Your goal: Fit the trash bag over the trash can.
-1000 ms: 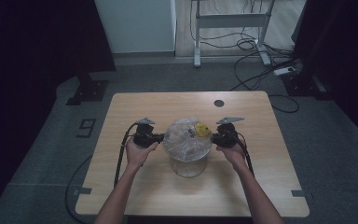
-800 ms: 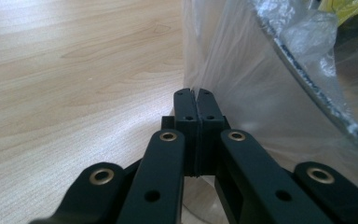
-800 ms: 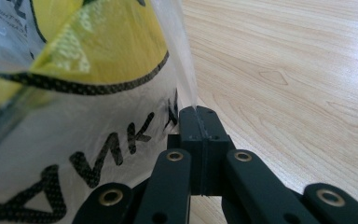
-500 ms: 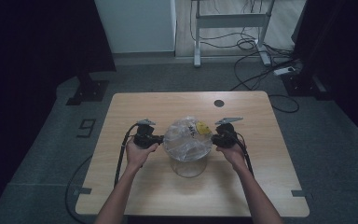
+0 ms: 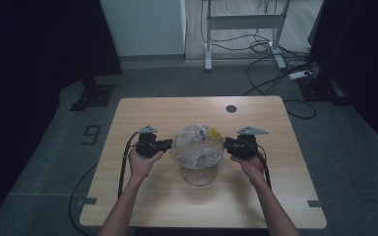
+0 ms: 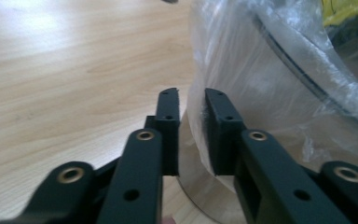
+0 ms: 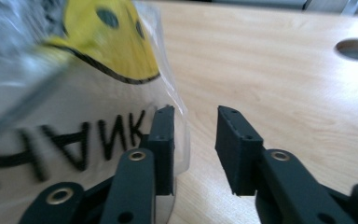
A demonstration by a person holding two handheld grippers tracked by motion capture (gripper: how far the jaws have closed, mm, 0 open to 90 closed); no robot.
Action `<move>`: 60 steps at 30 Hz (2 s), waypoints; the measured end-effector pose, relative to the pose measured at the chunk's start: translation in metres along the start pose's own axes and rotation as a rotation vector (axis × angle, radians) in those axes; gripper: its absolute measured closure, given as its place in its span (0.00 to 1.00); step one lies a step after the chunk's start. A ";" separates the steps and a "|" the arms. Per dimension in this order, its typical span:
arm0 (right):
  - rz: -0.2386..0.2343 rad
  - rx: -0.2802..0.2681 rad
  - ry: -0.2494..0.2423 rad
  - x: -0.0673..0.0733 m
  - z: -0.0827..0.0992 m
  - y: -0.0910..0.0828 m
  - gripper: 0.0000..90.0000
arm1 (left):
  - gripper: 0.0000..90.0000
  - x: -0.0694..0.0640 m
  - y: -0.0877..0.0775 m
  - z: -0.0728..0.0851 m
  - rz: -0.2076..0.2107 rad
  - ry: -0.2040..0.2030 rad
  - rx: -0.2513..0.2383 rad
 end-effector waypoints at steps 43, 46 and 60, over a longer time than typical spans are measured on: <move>-0.237 0.019 -0.219 0.104 -0.006 -0.052 0.80 | 0.57 -0.038 -0.026 -0.035 -0.001 0.098 -0.078; -0.273 -0.014 -0.248 0.108 -0.001 -0.063 0.92 | 0.58 -0.037 -0.024 -0.032 0.000 0.091 -0.072; -0.361 0.030 -0.346 0.114 0.057 -0.070 0.98 | 0.60 -0.035 -0.019 -0.025 -0.006 0.078 -0.053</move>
Point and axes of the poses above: each handheld gripper's, and its own axes: y roughly forward along the jaws, z roughly out of its underside, x roughly to its left, the point moved 4 cm from there along y, roughly forward along the jaws, and after that the axes turned 15 degrees about y, right-handed, at the moved point
